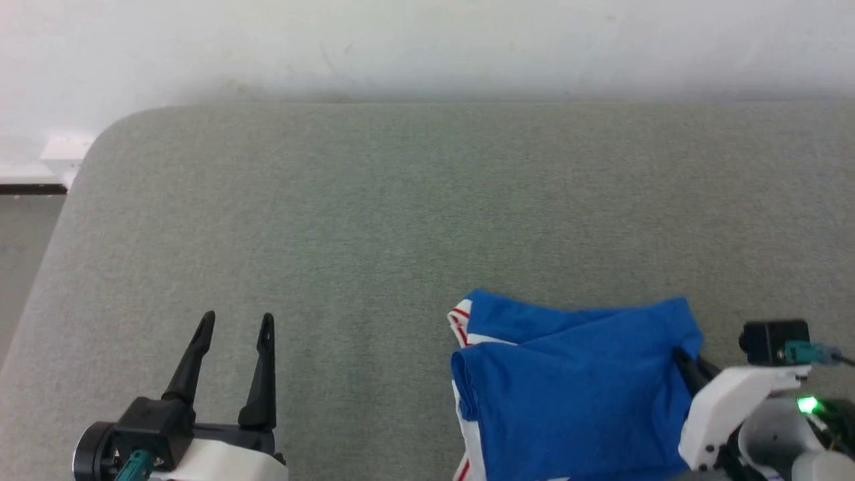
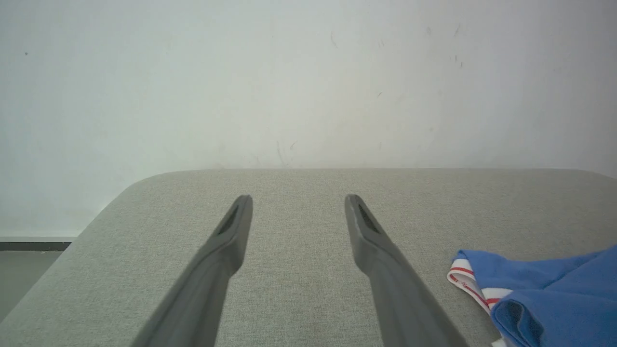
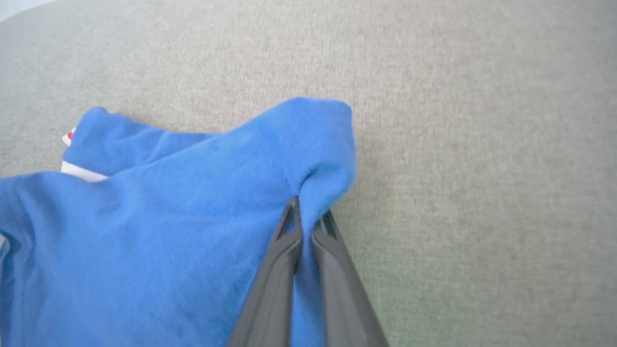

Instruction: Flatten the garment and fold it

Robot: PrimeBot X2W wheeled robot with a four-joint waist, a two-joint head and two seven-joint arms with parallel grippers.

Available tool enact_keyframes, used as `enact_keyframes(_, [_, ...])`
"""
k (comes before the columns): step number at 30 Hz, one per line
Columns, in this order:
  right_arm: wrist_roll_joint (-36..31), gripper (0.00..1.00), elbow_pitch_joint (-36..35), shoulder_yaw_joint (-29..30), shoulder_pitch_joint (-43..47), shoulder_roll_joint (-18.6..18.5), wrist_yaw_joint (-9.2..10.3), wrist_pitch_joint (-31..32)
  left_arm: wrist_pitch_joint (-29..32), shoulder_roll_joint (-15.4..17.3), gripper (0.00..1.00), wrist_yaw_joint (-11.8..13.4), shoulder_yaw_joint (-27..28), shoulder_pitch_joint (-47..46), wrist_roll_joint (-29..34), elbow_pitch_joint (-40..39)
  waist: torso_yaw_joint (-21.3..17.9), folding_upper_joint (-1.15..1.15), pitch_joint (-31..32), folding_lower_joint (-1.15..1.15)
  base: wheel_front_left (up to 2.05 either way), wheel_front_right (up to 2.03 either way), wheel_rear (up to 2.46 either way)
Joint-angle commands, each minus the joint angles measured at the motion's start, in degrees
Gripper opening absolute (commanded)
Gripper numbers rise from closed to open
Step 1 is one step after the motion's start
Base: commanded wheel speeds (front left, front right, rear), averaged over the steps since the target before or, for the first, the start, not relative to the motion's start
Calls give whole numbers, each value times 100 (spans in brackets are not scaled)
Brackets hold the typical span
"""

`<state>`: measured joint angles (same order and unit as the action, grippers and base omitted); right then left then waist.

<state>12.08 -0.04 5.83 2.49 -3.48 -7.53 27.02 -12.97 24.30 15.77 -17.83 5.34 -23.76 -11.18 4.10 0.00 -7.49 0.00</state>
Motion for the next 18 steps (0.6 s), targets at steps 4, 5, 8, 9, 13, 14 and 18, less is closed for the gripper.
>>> enact_keyframes(4, [-97,0,-23,-241,-640,-288,4,-18,-43,12,100,26,25,-121,19,-73,-445,0,-63,0,0,0,0])
enact_keyframes(5, [-115,0,16,-293,-779,-365,4,-14,-43,26,100,27,33,-144,27,-77,-508,0,-92,0,0,0,0])
enact_keyframes(8, [-167,0,217,-428,-1226,-581,4,-14,-33,89,100,37,75,-213,56,-88,-707,0,-211,0,0,0,0])
enact_keyframes(9, [-175,0,307,-462,-1379,-643,4,-8,-29,110,100,40,88,-242,67,-94,-771,0,-261,0,0,0,0])
enact_keyframes(13, [-232,0,702,-522,-1972,-908,4,14,4,184,100,39,117,-373,111,-143,-997,0,-484,0,0,0,0])
enact_keyframes(14, [-242,0,796,-515,-2109,-972,4,17,19,202,100,40,124,-407,121,-160,-1048,0,-549,0,0,0,0])
enact_keyframes(18, [-338,0,1034,-481,-2479,-1209,4,39,69,271,100,33,141,-525,162,-210,-1173,0,-748,0,0,0,0])
